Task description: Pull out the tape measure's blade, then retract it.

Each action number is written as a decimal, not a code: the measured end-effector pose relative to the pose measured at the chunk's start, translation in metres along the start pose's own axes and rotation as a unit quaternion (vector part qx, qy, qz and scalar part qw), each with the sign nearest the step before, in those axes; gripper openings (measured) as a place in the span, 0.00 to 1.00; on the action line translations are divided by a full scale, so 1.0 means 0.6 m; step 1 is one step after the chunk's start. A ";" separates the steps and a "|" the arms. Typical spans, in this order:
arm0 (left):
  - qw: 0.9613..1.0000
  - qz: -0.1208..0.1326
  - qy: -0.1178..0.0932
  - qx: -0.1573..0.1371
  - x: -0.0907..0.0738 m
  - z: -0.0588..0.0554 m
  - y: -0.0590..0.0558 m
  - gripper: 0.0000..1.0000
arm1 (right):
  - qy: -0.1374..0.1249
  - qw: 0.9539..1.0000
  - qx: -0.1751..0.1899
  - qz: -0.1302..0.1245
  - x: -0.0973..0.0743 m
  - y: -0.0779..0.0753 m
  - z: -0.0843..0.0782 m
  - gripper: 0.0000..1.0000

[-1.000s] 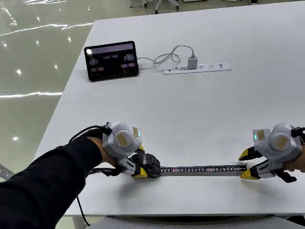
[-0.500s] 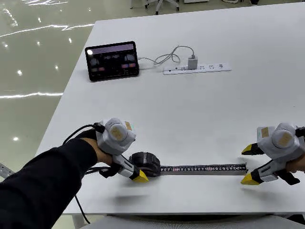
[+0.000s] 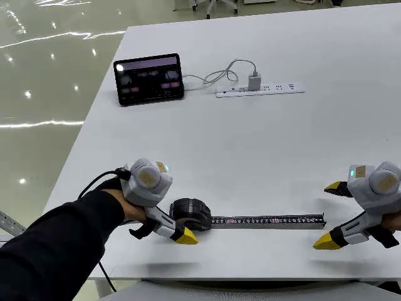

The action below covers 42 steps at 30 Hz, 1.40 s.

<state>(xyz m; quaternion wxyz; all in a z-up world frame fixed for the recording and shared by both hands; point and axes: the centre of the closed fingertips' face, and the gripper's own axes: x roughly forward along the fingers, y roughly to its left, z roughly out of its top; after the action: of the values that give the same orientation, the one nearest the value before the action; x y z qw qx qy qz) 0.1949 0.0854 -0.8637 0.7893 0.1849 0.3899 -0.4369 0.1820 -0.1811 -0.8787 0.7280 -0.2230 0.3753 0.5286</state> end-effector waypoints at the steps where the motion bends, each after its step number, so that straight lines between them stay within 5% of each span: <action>1: 1.000 0.002 -0.003 -0.002 0.000 0.001 0.001 1.00 | -0.001 1.000 0.000 -0.002 0.000 0.000 -0.001 0.91; 9: 0.997 0.046 -0.028 -0.055 -0.013 -0.008 0.019 1.00 | -0.040 0.998 0.013 -0.054 -0.011 -0.014 0.005 1.00; 11: 0.993 0.054 -0.053 -0.088 -0.020 -0.003 0.023 1.00 | -0.059 0.996 0.027 -0.068 -0.020 -0.018 0.007 1.00; 14: 0.988 0.077 -0.089 -0.098 -0.035 -0.001 0.033 1.00 | -0.081 0.991 0.041 -0.097 -0.037 -0.029 0.005 1.00; 17: 0.988 0.085 -0.087 -0.096 -0.045 -0.016 0.029 1.00 | -0.104 0.986 0.071 -0.113 -0.055 -0.028 0.003 1.00; 20: 0.979 0.124 -0.112 -0.120 -0.063 -0.021 0.045 1.00 | -0.100 0.983 0.057 -0.140 -0.072 -0.026 -0.014 1.00; 30: 0.968 0.136 -0.132 -0.165 -0.100 -0.053 0.031 1.00 | -0.117 0.976 0.104 -0.154 -0.110 -0.005 -0.044 1.00; 42: 0.964 0.164 -0.123 -0.167 -0.149 -0.098 0.001 1.00 | -0.115 0.973 0.121 -0.160 -0.150 0.026 -0.071 1.00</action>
<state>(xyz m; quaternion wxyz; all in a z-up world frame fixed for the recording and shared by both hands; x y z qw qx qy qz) 0.1405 0.1719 -0.8313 0.9118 0.0568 0.3212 -0.2495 0.1401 -0.2605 -0.8335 0.8630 -0.1278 0.3095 0.3783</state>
